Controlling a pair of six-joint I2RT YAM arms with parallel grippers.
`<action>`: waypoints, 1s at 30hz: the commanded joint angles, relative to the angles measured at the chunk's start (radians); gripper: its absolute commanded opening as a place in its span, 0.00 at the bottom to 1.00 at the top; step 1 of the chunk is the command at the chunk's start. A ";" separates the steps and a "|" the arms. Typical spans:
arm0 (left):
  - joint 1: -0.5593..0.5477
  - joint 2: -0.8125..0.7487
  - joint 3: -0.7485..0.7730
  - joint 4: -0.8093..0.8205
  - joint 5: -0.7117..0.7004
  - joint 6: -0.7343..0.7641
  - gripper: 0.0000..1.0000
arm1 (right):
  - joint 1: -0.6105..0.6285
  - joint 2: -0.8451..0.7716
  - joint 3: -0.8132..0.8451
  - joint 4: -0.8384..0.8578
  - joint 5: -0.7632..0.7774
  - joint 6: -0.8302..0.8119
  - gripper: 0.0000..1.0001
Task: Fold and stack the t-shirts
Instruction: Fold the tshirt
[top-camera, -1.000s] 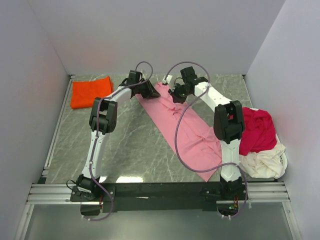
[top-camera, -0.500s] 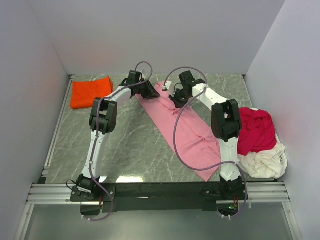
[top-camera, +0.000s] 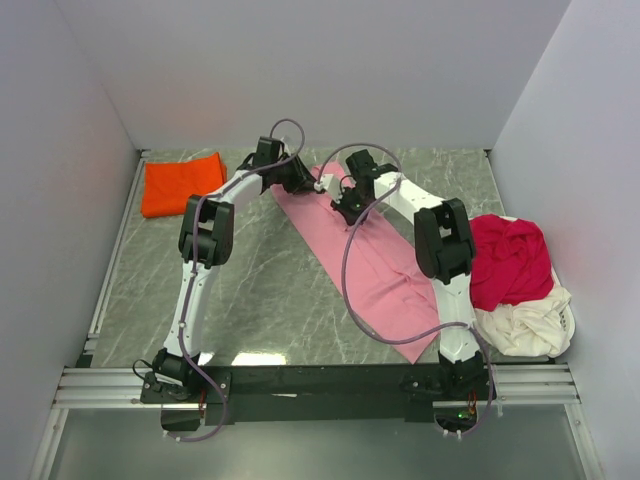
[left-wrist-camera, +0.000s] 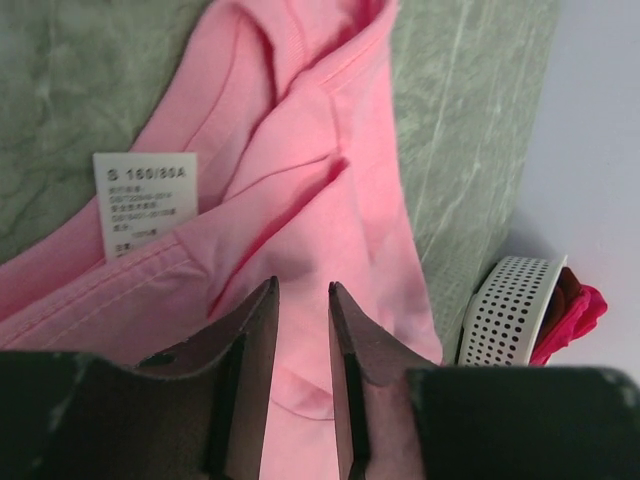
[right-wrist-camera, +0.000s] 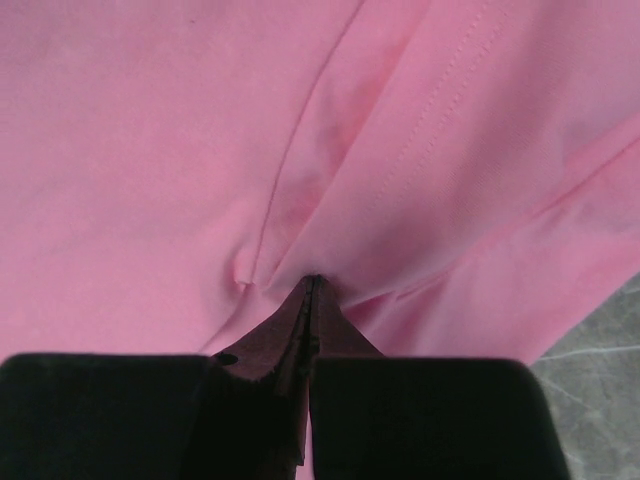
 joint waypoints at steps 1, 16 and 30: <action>0.005 -0.022 0.059 -0.001 0.016 -0.007 0.33 | 0.011 0.028 0.020 -0.007 0.029 0.013 0.00; 0.054 -0.441 -0.324 -0.023 -0.140 0.196 0.49 | -0.073 -0.375 -0.134 0.004 -0.157 0.073 0.29; 0.054 -0.403 -0.443 -0.176 -0.413 0.234 0.32 | -0.073 -0.744 -0.521 0.076 -0.284 0.111 0.34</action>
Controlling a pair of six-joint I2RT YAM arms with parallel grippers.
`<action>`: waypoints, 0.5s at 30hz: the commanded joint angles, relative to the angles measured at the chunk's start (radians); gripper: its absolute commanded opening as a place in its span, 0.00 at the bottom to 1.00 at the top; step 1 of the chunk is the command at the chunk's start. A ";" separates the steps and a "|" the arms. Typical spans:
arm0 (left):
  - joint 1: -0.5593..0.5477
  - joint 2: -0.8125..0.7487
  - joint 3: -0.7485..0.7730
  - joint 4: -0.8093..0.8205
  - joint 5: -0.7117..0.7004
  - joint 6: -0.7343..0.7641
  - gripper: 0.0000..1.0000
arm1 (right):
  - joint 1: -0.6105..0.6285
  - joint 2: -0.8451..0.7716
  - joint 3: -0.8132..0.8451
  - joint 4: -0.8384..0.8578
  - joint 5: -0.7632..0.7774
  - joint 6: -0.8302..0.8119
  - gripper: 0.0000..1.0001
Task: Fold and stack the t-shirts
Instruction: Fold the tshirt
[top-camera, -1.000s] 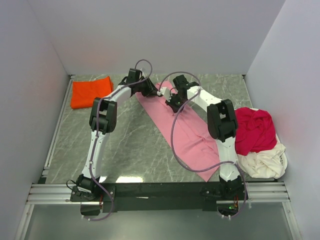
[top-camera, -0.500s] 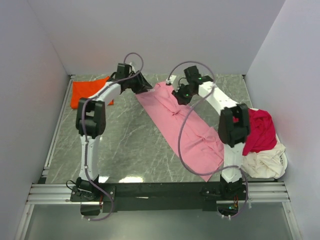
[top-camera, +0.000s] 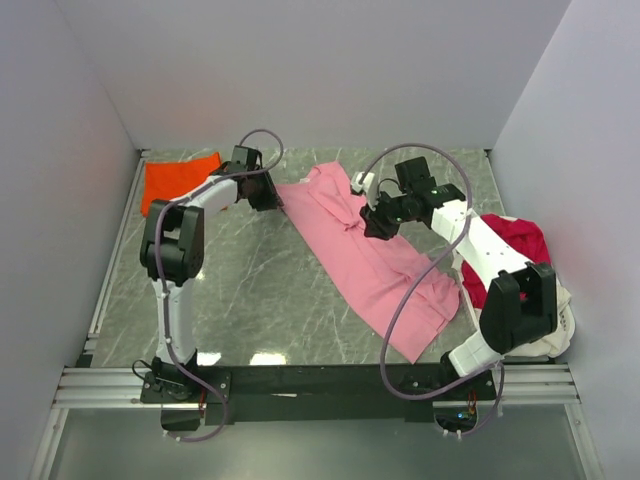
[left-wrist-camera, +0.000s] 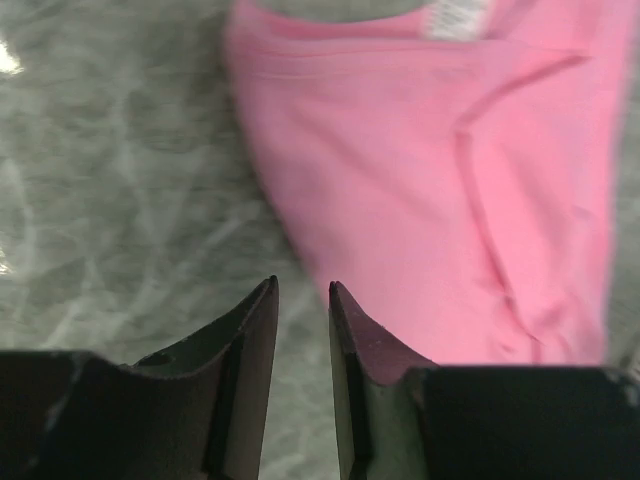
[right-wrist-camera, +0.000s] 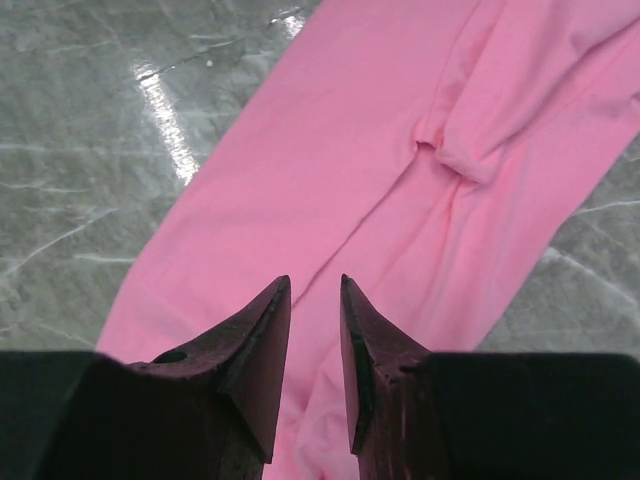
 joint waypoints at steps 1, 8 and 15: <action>0.002 0.061 0.079 -0.070 -0.101 0.024 0.32 | 0.000 -0.075 -0.034 0.027 -0.045 0.024 0.34; 0.005 0.185 0.205 -0.095 -0.063 0.030 0.35 | -0.002 -0.140 -0.106 0.039 -0.060 0.022 0.36; 0.009 0.317 0.386 -0.141 -0.069 -0.005 0.22 | 0.000 -0.184 -0.161 0.039 -0.060 0.004 0.36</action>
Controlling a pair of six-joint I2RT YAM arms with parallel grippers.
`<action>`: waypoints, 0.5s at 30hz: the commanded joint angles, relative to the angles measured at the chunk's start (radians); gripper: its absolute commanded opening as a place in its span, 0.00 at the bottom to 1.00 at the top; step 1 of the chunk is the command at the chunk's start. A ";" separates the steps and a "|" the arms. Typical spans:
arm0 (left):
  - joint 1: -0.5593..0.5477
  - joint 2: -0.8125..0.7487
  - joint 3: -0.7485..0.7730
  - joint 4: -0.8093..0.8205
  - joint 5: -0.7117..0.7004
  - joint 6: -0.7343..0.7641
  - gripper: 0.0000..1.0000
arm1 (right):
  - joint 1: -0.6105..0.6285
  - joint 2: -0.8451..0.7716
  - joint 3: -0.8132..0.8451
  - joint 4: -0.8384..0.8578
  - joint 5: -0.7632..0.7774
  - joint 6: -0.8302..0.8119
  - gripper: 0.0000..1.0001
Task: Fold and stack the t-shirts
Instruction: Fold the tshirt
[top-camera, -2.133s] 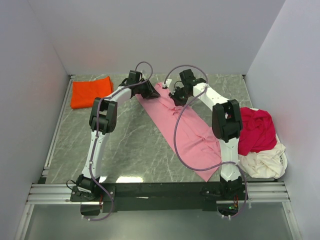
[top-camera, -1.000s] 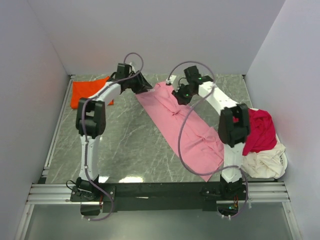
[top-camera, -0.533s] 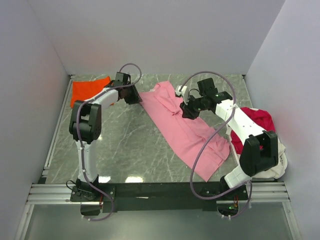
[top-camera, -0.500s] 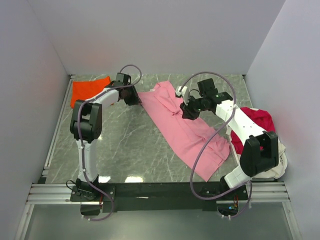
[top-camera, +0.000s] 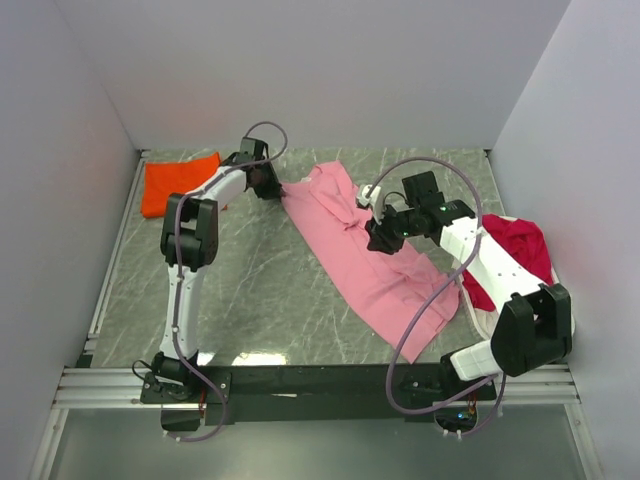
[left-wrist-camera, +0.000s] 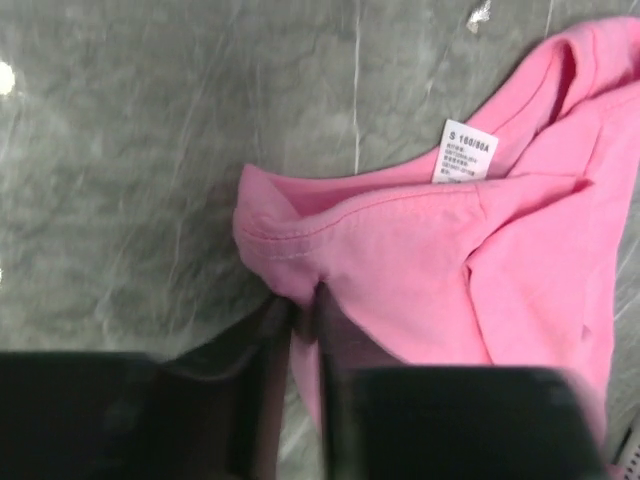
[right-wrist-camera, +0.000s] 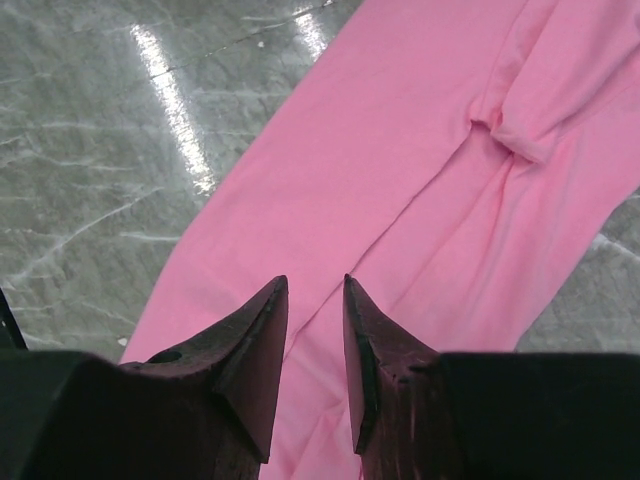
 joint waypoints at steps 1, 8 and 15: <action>0.014 0.076 0.085 -0.068 -0.042 -0.007 0.14 | 0.001 -0.053 -0.017 0.024 -0.008 -0.009 0.36; 0.138 0.197 0.333 -0.111 -0.061 -0.036 0.00 | 0.005 -0.044 -0.030 0.021 0.046 -0.029 0.37; 0.212 0.165 0.443 -0.015 0.143 -0.048 0.30 | 0.006 -0.032 -0.071 0.016 0.110 -0.132 0.38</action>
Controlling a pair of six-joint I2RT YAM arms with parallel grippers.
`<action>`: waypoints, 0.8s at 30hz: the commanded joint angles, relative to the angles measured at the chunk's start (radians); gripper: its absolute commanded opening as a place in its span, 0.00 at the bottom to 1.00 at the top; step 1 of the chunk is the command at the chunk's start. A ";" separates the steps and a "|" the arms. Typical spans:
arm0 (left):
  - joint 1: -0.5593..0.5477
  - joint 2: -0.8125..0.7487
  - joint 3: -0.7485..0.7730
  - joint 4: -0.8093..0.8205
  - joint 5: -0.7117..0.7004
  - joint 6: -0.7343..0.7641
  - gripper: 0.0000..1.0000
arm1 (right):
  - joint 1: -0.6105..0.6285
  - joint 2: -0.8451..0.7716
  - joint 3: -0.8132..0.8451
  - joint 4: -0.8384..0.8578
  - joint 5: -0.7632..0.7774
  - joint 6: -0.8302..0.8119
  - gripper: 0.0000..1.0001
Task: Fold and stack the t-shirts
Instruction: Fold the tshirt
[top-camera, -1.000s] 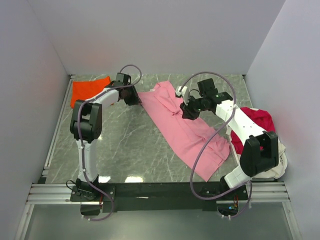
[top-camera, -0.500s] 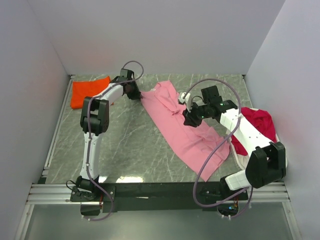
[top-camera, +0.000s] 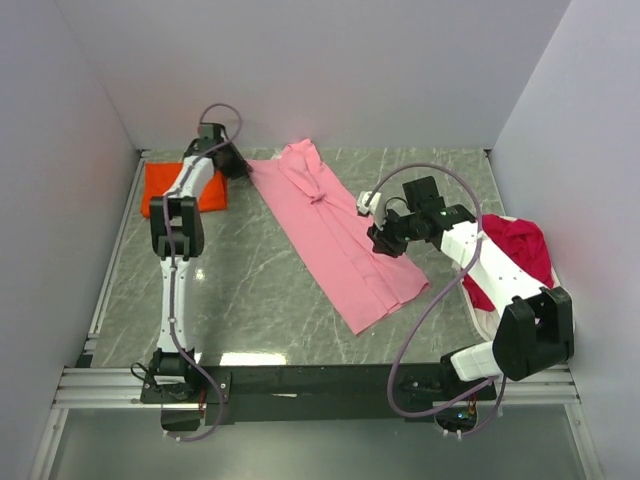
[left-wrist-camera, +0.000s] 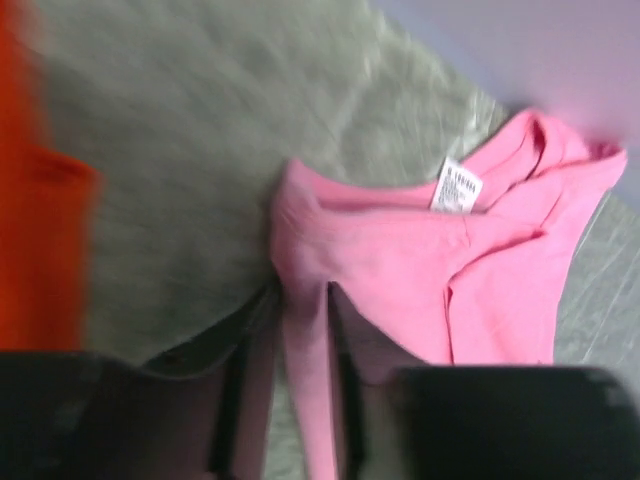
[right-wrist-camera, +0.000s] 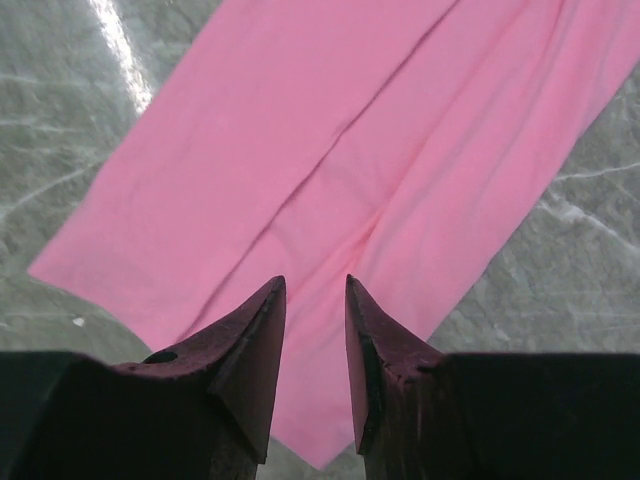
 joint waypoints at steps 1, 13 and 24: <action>0.017 -0.118 -0.004 0.094 0.088 0.022 0.35 | 0.006 -0.006 -0.034 0.006 0.040 -0.080 0.38; -0.061 -0.627 -0.366 0.159 0.257 0.290 0.53 | -0.123 0.020 -0.135 -0.307 -0.112 -0.804 0.45; -0.440 -1.199 -1.227 0.298 0.131 0.530 0.55 | -0.201 0.022 -0.247 -0.345 0.091 -1.001 0.46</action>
